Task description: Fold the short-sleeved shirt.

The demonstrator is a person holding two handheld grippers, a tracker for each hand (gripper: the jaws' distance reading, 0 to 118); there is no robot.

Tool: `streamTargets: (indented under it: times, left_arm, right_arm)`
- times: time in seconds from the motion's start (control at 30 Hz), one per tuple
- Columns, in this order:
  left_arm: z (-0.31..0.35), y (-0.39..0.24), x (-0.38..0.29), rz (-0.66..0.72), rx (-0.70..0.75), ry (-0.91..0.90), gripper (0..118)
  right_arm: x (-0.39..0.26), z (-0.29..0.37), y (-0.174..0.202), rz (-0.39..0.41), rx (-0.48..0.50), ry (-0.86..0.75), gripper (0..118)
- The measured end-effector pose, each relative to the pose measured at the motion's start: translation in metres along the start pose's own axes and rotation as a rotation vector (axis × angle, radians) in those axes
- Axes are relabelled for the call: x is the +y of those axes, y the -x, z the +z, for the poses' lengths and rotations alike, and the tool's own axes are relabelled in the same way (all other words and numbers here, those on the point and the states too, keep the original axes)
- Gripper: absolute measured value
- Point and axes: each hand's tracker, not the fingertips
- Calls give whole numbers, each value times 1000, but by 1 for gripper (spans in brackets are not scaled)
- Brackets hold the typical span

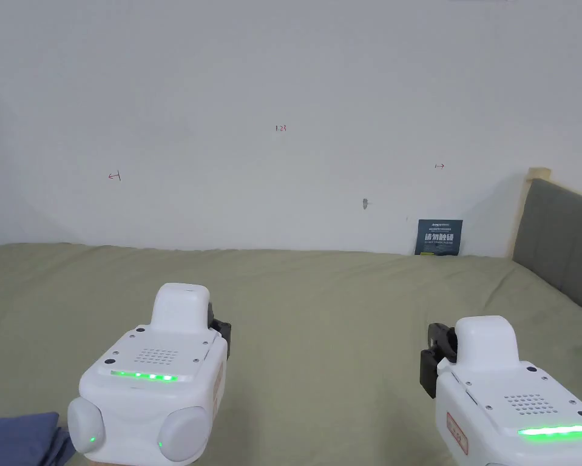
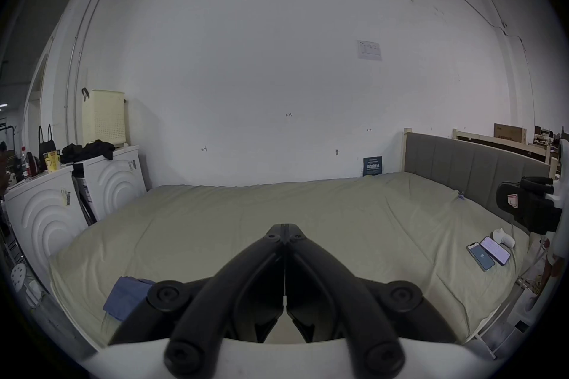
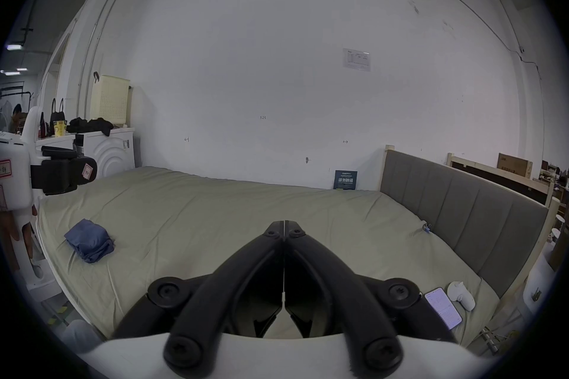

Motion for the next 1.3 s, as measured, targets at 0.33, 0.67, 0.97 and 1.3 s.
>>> streamTargets:
  times: [0.33,0.67,0.97,1.3]
  left_arm:
    - [-5,17,-2,102,106,4,118]
    - [5,8,13,-40,-7,58,118]
    - [7,1,21,-26,-34,46,118]
    - [9,0,30,-11,-31,20,118]
  right_arm:
    - [9,-6,2,17,-18,-23,118]
    - [15,-4,0,1,-6,-27,118]
    - [12,-14,-17,-34,16,-2,118]
    - [27,7,-3,-8,18,-39,118]
